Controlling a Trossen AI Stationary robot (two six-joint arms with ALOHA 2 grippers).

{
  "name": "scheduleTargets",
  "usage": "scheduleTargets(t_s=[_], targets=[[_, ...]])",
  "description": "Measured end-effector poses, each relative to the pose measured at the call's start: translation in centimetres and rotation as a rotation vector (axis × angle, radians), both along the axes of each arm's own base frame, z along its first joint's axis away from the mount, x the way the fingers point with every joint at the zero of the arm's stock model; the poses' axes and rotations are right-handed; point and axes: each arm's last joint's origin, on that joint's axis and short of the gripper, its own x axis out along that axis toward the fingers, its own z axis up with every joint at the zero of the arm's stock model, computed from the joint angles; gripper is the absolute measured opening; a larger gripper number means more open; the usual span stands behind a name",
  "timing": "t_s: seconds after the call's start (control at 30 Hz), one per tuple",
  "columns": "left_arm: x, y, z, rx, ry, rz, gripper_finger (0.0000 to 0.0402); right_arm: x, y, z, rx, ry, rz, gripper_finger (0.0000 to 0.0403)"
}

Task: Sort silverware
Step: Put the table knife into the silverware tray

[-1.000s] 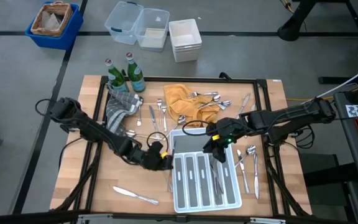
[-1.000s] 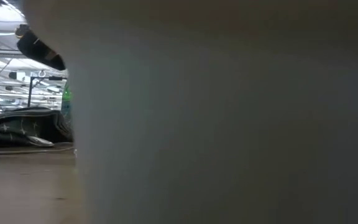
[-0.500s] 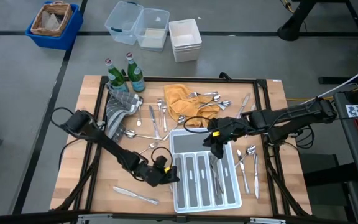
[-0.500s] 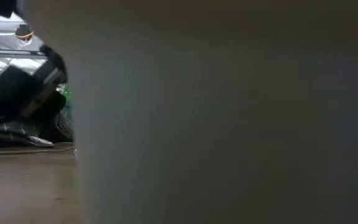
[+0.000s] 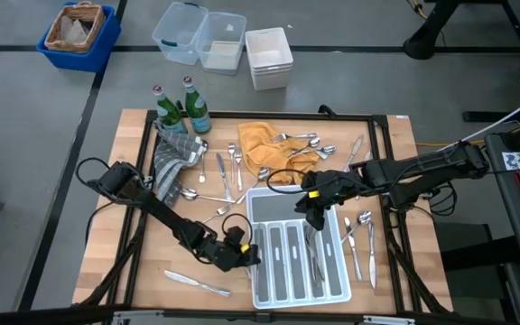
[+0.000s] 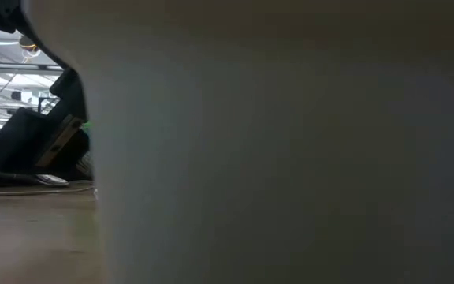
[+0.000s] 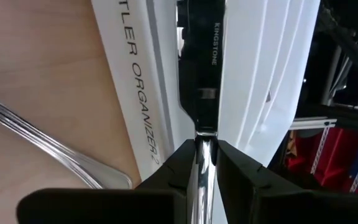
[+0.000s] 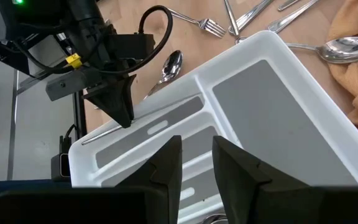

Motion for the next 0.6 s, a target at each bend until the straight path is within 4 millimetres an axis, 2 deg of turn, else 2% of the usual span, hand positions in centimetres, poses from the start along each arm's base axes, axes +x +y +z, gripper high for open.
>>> scheduleTargets(t_s=[0.3, 0.6], targets=[[-0.02, -0.10, 0.02, 0.039, -0.004, -0.049, 0.0047, 0.01, 0.00, -0.01, 0.001, 0.001, -0.001, 0.0092], [-0.03, -0.12, 0.01, 0.037, -0.003, -0.051, 0.0048, 0.04, -0.15, -0.02, 0.036, 0.007, -0.110, 0.0092]])
